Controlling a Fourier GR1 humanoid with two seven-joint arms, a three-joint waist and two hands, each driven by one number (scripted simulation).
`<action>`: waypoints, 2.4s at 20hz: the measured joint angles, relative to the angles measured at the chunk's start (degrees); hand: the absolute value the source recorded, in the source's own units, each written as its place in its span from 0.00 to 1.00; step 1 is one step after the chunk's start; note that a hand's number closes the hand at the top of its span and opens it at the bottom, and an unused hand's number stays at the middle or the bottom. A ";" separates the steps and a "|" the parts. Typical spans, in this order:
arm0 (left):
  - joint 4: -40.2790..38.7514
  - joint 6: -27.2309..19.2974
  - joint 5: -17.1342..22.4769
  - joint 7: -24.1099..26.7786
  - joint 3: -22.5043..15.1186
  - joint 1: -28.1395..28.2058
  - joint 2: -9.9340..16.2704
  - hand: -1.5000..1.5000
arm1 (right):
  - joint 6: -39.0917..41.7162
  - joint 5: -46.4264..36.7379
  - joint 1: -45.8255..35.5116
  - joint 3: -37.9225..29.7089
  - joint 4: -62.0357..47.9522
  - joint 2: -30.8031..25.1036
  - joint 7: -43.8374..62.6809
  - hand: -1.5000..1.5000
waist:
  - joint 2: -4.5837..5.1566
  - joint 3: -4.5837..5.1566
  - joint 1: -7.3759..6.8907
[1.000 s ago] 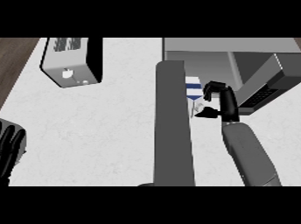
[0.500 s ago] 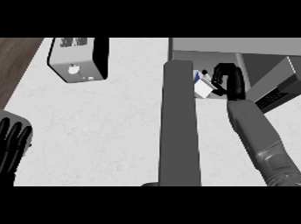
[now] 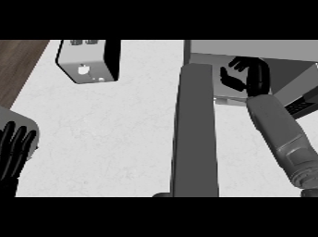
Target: Pick up the milk, place it into the microwave and close the microwave
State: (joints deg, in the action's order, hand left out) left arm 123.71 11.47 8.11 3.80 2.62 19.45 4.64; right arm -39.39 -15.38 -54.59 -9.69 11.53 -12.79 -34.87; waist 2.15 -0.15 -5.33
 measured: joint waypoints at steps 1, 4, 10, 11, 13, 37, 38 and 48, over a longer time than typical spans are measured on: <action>-0.19 -0.29 -0.66 -0.09 -0.27 -0.23 -0.13 0.00 | 0.33 -0.73 -0.70 0.55 -0.99 -0.40 0.35 0.00 | 0.02 -0.01 -0.02; -0.15 -0.37 -1.67 -0.41 -0.72 -0.72 0.05 0.00 | 1.23 -2.43 -2.80 1.87 -3.41 -0.54 1.56 0.00 | 0.16 -0.03 -0.45; 0.26 -0.48 -2.94 -0.58 -1.68 -0.46 -0.19 0.00 | 3.18 -3.72 -4.79 2.81 -5.77 1.01 2.34 0.00 | 0.11 -0.06 -0.52; 0.58 -0.56 -3.26 -0.55 -1.85 -0.20 -0.28 0.00 | 3.45 -3.81 -5.42 2.83 -5.92 1.10 2.69 0.00 | 0.07 -0.06 -0.53; 0.51 -0.56 -3.27 -0.35 -1.45 -0.27 -0.18 0.00 | 3.05 -3.87 -5.55 2.78 -6.07 1.81 2.49 0.00 | 0.02 -0.04 -0.39; 2.92 -0.92 -7.57 -0.30 -5.46 3.13 -1.94 0.00 | 1.99 0.82 -3.81 -3.70 -3.68 -3.27 -3.22 0.00 | -0.68 -0.01 1.40; 2.83 -0.87 -7.62 0.07 -5.39 3.41 -1.97 0.00 | 2.95 1.09 -3.58 -4.00 -3.66 -3.63 -3.67 0.00 | -0.70 -0.01 1.44; 5.28 -1.77 -9.10 -1.38 -7.65 5.42 -3.39 0.00 | 15.82 5.42 -0.73 -7.63 -1.78 -3.87 -9.07 0.00 | -1.45 0.45 2.13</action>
State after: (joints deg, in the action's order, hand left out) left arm 128.99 9.70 -1.00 2.42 -5.02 24.86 1.24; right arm -23.57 -9.96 -55.32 -17.32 9.76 -16.66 -43.95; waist 0.70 0.30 -3.19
